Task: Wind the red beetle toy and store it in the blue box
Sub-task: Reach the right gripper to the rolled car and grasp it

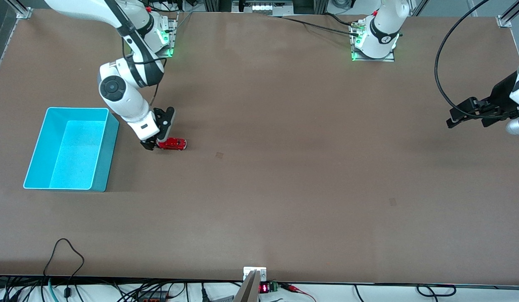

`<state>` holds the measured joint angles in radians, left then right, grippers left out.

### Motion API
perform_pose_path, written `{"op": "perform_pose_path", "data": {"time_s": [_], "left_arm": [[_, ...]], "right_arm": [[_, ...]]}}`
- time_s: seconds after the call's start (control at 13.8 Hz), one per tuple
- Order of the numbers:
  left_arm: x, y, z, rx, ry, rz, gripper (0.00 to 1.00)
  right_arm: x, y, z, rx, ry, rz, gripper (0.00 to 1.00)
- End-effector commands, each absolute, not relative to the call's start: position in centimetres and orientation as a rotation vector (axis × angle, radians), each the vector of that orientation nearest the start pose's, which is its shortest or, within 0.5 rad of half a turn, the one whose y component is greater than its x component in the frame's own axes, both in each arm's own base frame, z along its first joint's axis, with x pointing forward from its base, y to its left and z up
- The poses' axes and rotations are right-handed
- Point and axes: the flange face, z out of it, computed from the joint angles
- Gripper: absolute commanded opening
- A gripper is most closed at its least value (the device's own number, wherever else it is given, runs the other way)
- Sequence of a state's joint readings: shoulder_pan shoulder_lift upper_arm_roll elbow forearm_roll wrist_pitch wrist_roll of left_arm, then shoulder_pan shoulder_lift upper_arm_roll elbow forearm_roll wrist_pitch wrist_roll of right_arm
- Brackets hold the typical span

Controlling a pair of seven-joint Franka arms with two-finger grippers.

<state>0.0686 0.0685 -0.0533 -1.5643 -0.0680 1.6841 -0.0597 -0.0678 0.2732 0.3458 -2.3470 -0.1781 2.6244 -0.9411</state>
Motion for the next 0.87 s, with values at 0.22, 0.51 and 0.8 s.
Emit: {"op": "perform_pose_path", "data": {"time_s": [0.22,0.51,0.8], "left_arm": [[58.1,0.2,60.9,-3.208,-0.154,-0.144,1.0],[58.0,0.1,60.8,-3.206,-0.143,-0.132,1.0],[58.0,0.8,59.6,-3.207,-0.15,-0.062,1.0]], "right_arm": [[49.4,16.4,20.5,-2.377,-2.077,-0.086,1.0],[49.3,16.8,19.2,-2.33,-2.141,-0.082,0.99],[49.5,16.8,19.2,-2.327,-2.149,-0.089,0.31]]}}
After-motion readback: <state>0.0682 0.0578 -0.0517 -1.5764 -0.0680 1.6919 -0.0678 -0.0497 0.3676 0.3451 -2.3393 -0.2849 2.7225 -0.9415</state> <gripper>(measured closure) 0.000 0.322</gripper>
